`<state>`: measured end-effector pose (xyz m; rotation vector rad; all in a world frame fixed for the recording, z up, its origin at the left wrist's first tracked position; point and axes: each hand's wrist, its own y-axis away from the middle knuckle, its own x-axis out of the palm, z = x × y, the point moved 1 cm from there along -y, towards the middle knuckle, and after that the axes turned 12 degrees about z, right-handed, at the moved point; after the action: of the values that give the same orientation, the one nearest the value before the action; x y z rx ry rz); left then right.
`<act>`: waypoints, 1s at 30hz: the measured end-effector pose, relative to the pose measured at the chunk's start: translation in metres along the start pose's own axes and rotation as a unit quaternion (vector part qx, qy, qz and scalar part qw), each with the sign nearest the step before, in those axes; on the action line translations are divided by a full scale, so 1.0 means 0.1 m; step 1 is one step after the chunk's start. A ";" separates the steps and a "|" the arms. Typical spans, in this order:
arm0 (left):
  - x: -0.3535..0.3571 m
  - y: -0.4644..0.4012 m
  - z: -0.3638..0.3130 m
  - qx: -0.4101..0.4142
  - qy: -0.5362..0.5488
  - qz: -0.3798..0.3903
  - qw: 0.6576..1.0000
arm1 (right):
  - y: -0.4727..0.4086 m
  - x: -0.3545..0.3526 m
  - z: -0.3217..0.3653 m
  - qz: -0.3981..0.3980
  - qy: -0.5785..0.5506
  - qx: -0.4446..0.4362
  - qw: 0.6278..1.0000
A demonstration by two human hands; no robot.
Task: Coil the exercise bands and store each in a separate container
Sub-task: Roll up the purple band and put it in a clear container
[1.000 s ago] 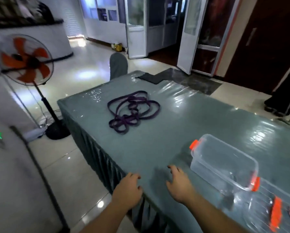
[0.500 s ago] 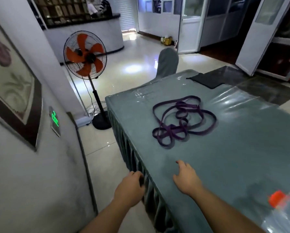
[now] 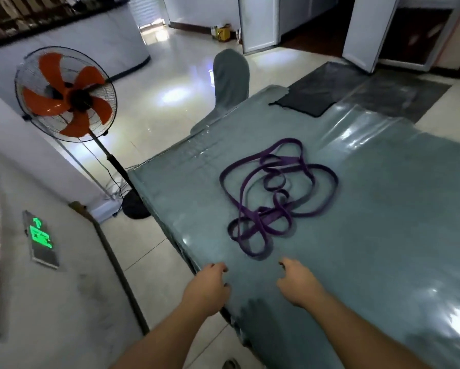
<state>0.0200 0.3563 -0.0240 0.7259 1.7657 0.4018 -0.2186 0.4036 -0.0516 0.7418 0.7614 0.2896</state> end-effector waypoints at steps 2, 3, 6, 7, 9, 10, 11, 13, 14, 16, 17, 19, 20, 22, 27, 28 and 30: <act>-0.08 -0.22 -0.02 0.015 -0.012 0.018 1.000 | -0.10 0.02 0.04 0.005 -0.007 0.004 1.000; -0.12 -0.34 -0.03 0.028 -0.019 0.026 0.999 | -0.16 0.03 0.08 0.007 -0.006 0.004 1.000; -0.28 -0.71 -0.04 0.064 -0.039 0.051 0.996 | -0.39 0.04 0.28 0.009 -0.014 0.007 1.000; -0.33 -0.83 -0.03 0.077 -0.043 0.058 0.994 | -0.48 0.04 0.37 0.008 -0.021 0.014 1.000; -0.46 -1.05 0.02 0.105 -0.051 0.070 0.991 | -0.67 0.04 0.56 0.002 -0.033 0.034 0.999; -0.52 -1.16 0.05 0.118 -0.053 0.078 0.989 | -0.76 0.05 0.65 0.000 -0.039 0.047 0.998; -0.58 -1.25 0.09 0.130 -0.052 0.086 0.986 | -0.84 0.06 0.73 -0.001 -0.046 0.060 0.997; -0.69 -1.44 0.18 0.153 -0.052 0.100 0.982 | -0.98 0.12 0.88 0.002 -0.060 0.077 0.995; -0.75 -1.53 0.21 0.161 -0.051 0.108 0.980 | -1.03 0.15 0.94 0.008 -0.065 0.083 0.994; -0.85 -1.68 0.25 0.170 -0.050 0.128 0.976 | -1.07 0.22 1.01 0.032 -0.065 0.103 0.992; -0.89 -1.74 0.27 0.175 -0.052 0.139 0.973 | -1.08 0.26 1.03 0.042 -0.059 0.115 0.991; -0.97 -1.85 0.29 0.190 -0.063 0.154 0.967 | -1.05 0.31 1.04 0.051 -0.034 0.136 0.989; -1.00 -1.89 0.30 0.198 -0.070 0.155 0.965 | -1.03 0.33 1.05 0.050 -0.027 0.145 0.988; -1.07 -1.99 0.27 0.218 -0.081 0.150 0.961 | -0.99 0.32 1.09 0.031 -0.036 0.153 0.987; -1.17 -2.13 0.00 0.284 -0.102 0.141 0.943 | -0.73 -0.04 1.21 -0.117 -0.136 0.119 0.977; -1.18 -2.12 -0.08 0.296 -0.106 0.133 0.940 | -0.65 -0.14 1.23 -0.144 -0.147 0.110 0.972; -1.19 -2.09 -0.26 0.316 -0.122 0.121 0.933 | -0.45 -0.32 1.26 -0.194 -0.152 0.083 0.966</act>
<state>-0.0398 0.1242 -0.0541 1.3948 1.5677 -0.1157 -0.1521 0.2926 -0.0049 0.7562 0.6255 -0.2423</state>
